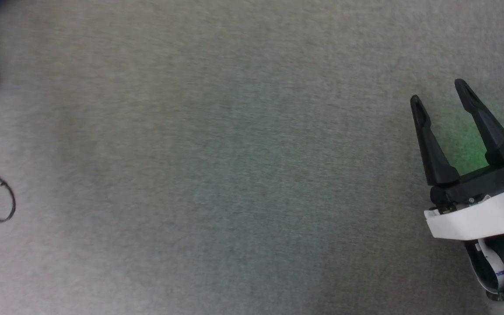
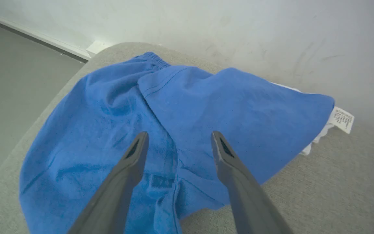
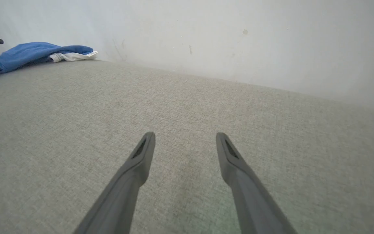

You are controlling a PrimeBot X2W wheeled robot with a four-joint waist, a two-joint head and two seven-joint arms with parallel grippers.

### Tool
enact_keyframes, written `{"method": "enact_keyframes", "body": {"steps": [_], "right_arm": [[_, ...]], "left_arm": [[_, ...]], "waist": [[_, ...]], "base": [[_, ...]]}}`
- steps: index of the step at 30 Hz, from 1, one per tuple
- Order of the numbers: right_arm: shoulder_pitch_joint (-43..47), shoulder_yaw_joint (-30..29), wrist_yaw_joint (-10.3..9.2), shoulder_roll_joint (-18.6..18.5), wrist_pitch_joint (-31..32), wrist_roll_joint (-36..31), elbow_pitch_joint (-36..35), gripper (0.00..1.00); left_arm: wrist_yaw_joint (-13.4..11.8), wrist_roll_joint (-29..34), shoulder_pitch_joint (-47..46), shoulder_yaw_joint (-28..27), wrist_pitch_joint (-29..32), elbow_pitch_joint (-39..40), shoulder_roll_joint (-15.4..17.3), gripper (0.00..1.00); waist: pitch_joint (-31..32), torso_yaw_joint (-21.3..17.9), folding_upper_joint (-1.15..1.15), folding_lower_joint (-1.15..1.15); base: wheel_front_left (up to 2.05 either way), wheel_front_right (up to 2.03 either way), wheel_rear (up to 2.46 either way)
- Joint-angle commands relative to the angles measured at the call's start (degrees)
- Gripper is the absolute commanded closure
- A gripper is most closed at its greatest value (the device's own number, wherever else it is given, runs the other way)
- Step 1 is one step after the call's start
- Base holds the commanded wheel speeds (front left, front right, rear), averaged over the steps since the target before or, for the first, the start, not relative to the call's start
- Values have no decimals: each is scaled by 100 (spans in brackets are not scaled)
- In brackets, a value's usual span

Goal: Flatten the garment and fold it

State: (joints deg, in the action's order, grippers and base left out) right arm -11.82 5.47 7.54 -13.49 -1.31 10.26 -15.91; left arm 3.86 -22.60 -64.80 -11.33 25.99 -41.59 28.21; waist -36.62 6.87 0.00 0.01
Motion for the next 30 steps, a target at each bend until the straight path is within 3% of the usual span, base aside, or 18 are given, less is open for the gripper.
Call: {"method": "enact_keyframes", "body": {"steps": [1, 7, 8, 9, 10, 11, 17, 26, 30], "right_arm": [[-98, -3, -5, -30, -44, 48, -1, 0], [-123, 88, -5, -41, -91, 112, 13, 0], [-123, 98, -5, -41, -93, 119, 16, 0], [-127, 106, -5, -41, -93, 127, 18, 0], [-136, 111, -5, -42, -92, 134, 20, 0], [-151, 114, -5, -45, -95, 139, 25, 0], [-202, 163, -5, -1, -134, 133, 124, 0], [-116, 246, -5, 206, -299, 116, 517, 0], [-1, 209, -5, 363, -373, 101, 686, 0]], "left_arm": [[-71, -7, 15, -30, 93, -106, 78, 0], [-168, -81, 197, -28, 723, -735, 180, 0], [-158, -107, 224, -20, 858, -812, 178, 5], [-130, -114, 257, 5, 951, -855, 185, 41], [-100, -129, 275, 21, 1013, -879, 192, 61], [-75, -145, 285, 35, 1078, -902, 195, 100], [98, 28, 289, 322, 1011, -812, 327, 100], [251, 557, -81, 850, -537, -529, 600, 100], [186, 866, -326, 1070, -1490, -395, 630, 100]], "waist": [[-393, -362, 0, -1], [-509, -434, 0, -1], [-507, -437, 0, -1], [-501, -439, 0, -1], [-494, -441, 0, -1], [-483, -443, 0, -1], [-250, -428, 0, -1], [746, -353, 0, -1], [1291, -341, 0, -1]], "base": [[0, 0, 0], [0, 0, 0], [0, 0, 0], [0, 0, 0], [0, 0, 0], [0, 0, 0], [0, 0, 0], [0, 0, 0], [0, 0, 0]]}}
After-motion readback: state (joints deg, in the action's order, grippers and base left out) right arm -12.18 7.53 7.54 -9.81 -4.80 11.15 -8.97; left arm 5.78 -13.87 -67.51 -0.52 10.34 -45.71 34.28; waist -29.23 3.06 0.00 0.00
